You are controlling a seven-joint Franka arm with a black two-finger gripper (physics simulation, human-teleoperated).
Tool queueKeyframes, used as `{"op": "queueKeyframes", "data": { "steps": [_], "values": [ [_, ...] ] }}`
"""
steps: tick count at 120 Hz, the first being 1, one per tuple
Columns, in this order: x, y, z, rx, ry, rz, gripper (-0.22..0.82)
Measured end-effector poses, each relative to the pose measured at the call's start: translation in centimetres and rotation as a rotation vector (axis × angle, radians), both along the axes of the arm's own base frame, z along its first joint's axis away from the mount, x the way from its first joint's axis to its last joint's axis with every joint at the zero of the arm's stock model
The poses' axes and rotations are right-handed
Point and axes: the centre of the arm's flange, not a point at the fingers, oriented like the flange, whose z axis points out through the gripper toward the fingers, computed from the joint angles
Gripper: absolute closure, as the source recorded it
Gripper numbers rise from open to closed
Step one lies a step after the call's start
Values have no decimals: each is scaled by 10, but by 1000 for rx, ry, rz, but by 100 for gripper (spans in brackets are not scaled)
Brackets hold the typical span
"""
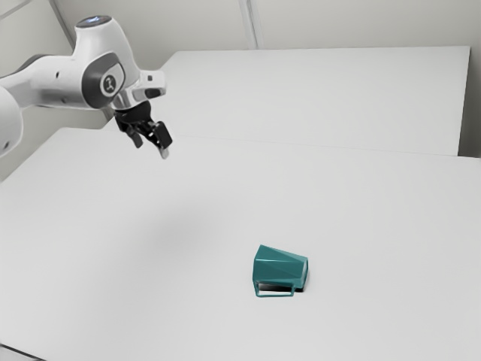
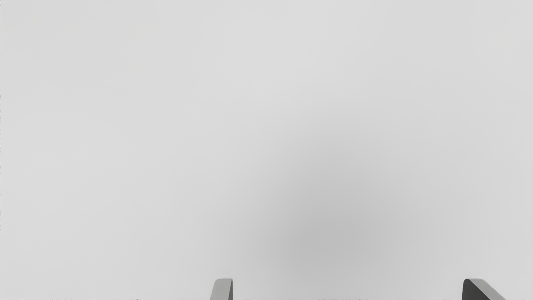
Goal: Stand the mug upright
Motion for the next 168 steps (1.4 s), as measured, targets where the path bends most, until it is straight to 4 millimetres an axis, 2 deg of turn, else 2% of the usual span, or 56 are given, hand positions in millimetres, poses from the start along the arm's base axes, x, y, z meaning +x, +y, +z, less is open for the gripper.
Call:
{"op": "queueKeyframes", "data": {
  "steps": [6, 20, 32, 42, 49, 58, 74, 93, 105, 120, 139, 168],
  "values": [
    [-5, 7, 6, -4, -12, 13, 0],
    [-16, 22, 35, -10, -55, 42, 0],
    [-27, 24, 52, -52, -52, 61, 0],
    [-61, 20, 51, -151, -26, 76, 0],
    [-78, 18, 39, -226, 7, 97, 0],
    [-92, -5, 7, -324, 86, 98, 0],
    [-102, -45, -39, -453, 205, 93, 0],
    [-112, -67, -87, -589, 302, 148, 0],
    [-121, -92, -110, -652, 328, 159, 0],
    [-128, -114, -131, -693, 328, 177, 0],
    [-124, -133, -151, -710, 307, 204, 0],
    [-120, -156, -170, -746, 265, 244, 0]
  ]
}}
